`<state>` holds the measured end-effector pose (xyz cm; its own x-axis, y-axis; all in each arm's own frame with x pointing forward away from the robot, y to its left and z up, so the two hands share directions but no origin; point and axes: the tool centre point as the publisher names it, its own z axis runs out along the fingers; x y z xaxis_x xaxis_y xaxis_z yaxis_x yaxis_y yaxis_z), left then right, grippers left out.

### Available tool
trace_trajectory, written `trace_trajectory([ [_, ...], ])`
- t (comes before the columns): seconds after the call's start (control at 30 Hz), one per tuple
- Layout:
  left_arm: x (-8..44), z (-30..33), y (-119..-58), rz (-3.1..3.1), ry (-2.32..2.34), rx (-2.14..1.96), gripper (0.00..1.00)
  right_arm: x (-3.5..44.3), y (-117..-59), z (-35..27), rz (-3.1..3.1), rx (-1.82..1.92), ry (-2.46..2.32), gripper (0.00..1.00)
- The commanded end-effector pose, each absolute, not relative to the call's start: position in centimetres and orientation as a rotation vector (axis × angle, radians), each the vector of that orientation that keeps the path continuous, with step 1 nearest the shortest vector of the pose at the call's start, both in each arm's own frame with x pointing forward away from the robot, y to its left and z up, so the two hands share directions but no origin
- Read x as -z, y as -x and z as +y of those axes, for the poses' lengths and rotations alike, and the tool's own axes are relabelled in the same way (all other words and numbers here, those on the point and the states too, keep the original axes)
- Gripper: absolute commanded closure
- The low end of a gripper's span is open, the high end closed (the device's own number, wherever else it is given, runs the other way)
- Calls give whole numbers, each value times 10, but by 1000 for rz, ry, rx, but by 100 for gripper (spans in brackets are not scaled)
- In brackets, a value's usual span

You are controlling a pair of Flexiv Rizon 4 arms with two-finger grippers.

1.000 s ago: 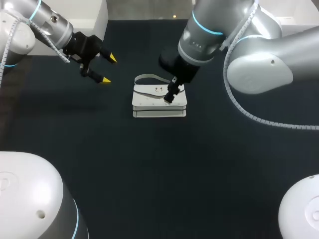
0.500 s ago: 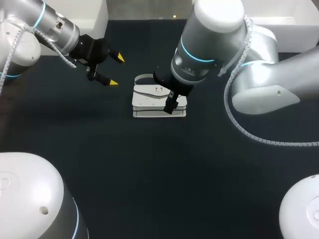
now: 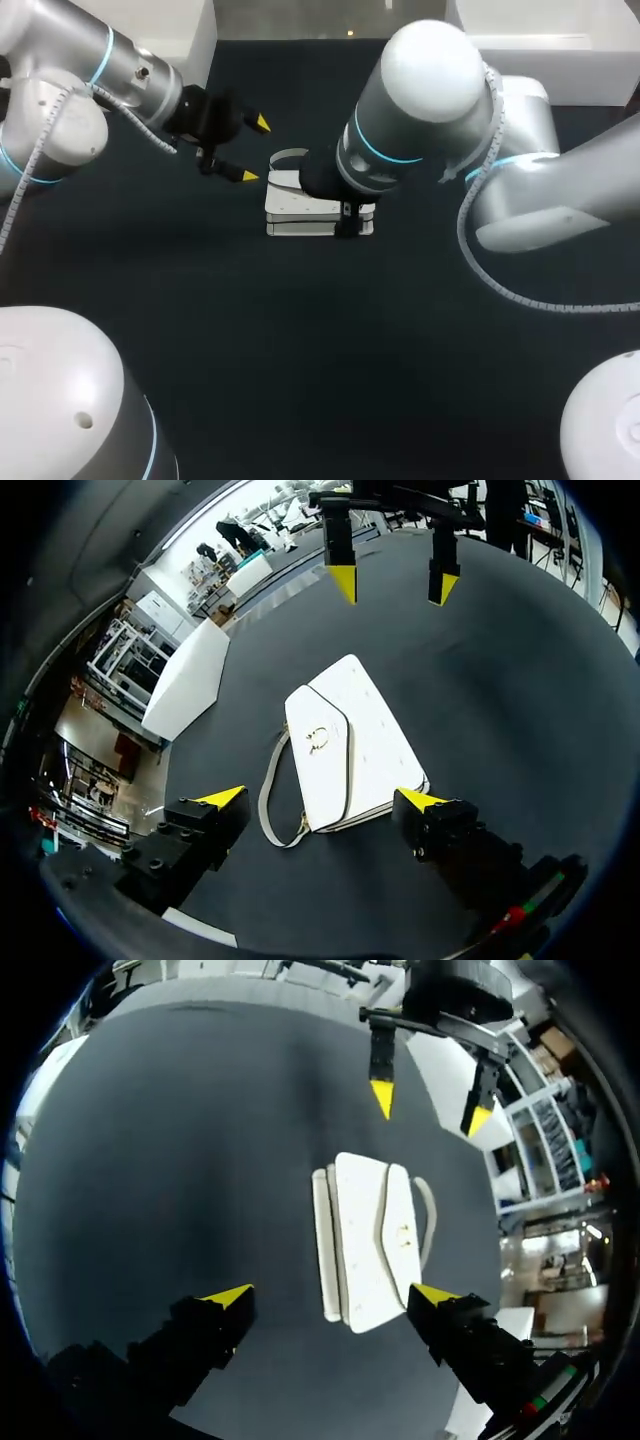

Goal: Pick up the bag, open it, inspect its contents, close it, and place it on the opposite side

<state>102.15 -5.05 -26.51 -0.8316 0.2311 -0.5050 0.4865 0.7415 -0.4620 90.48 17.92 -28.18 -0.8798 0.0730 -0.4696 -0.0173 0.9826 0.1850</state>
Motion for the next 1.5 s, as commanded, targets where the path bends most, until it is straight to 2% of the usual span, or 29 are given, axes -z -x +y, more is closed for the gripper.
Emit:
trace_trajectory([
  [0.03,269,-57,-1018,2483,-535,841,0,292,-901,177,2568,-256,12,0],
  [0.63,279,-87,-1024,2431,-572,895,0,334,-918,170,2494,-187,117,1],
  [0.67,280,-88,-1025,2428,-568,901,0,335,-920,170,2497,-186,109,7],
  [0.8,283,-91,-1028,2427,-562,918,0,342,-928,167,2491,-203,99,21],
  [0.9,284,-94,-1029,2432,-562,925,0,348,-936,164,2492,-202,93,42],
  [1.4,285,-110,-1034,2434,-608,959,0,363,-962,155,2484,-241,74,60],
  [1.5,286,-111,-1035,2437,-613,968,0,364,-966,155,2481,-244,74,67],
])
